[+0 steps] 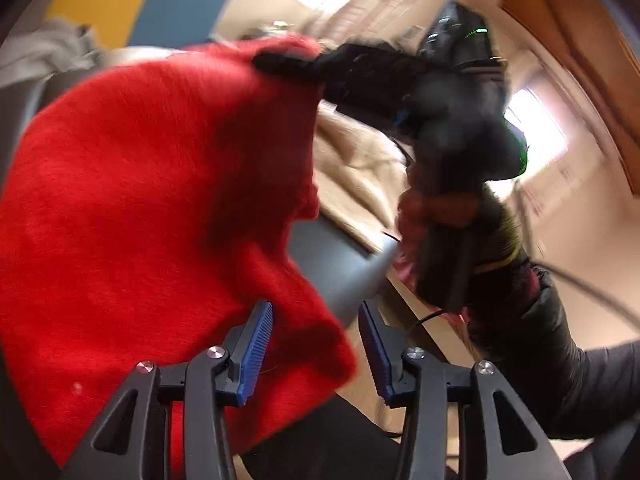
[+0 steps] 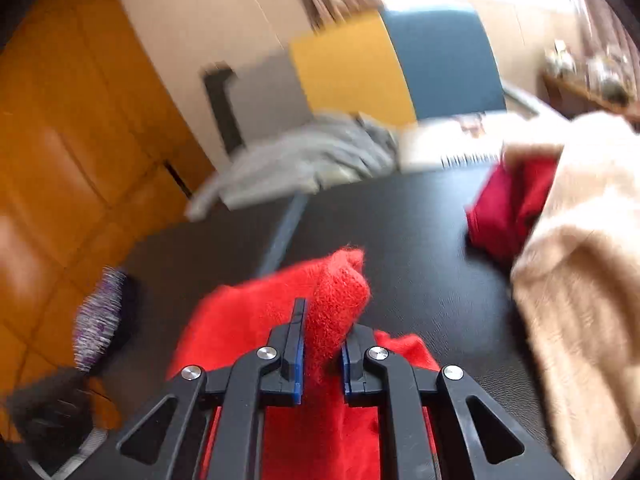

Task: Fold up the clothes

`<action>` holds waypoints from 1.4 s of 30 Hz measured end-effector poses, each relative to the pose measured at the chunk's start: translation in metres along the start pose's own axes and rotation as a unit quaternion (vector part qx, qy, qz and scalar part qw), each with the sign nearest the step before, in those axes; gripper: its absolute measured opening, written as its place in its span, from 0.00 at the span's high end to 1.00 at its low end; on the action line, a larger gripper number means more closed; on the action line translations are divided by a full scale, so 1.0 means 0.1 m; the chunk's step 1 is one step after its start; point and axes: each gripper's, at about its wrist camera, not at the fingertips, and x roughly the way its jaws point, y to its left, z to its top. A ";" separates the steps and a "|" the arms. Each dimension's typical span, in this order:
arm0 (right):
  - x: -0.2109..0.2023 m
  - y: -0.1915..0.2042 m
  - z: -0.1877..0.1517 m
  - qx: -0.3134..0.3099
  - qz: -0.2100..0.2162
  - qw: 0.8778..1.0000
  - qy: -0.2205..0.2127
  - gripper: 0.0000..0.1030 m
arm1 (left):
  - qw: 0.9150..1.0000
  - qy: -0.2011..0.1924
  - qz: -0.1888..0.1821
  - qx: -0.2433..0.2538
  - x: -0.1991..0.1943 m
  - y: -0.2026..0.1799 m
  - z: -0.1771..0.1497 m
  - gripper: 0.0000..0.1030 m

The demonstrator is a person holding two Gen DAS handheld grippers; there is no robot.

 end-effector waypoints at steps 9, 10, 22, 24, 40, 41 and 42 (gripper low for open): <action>0.15 -0.95 -0.91 0.156 -0.061 0.986 0.021 0.85 | 0.999 -0.022 0.002 -0.036 -0.04 0.22 0.16 0.55; 0.23 -1.03 -1.00 0.168 -0.059 0.984 0.023 0.85 | 0.999 -0.033 0.008 -0.040 -0.07 0.26 0.24 0.54; -0.06 -0.95 -0.92 0.112 -0.077 0.991 -0.002 0.67 | 0.995 -0.042 0.072 -0.057 0.27 0.60 0.87 0.50; -0.27 -0.77 -0.90 0.088 -0.080 0.993 -0.016 0.67 | 0.995 -0.039 0.059 -0.064 0.29 0.60 0.86 0.50; -0.67 0.61 -1.18 -0.137 -0.034 0.990 0.022 0.53 | 0.993 -0.042 0.054 -0.101 0.23 0.61 0.69 0.50; -0.60 0.66 -1.17 -0.144 -0.026 0.989 0.027 0.53 | 0.992 -0.043 0.054 -0.103 0.24 0.60 0.69 0.50; -0.54 0.70 -1.17 -0.151 -0.017 0.988 0.033 0.52 | 0.992 -0.043 0.055 -0.103 0.24 0.60 0.69 0.50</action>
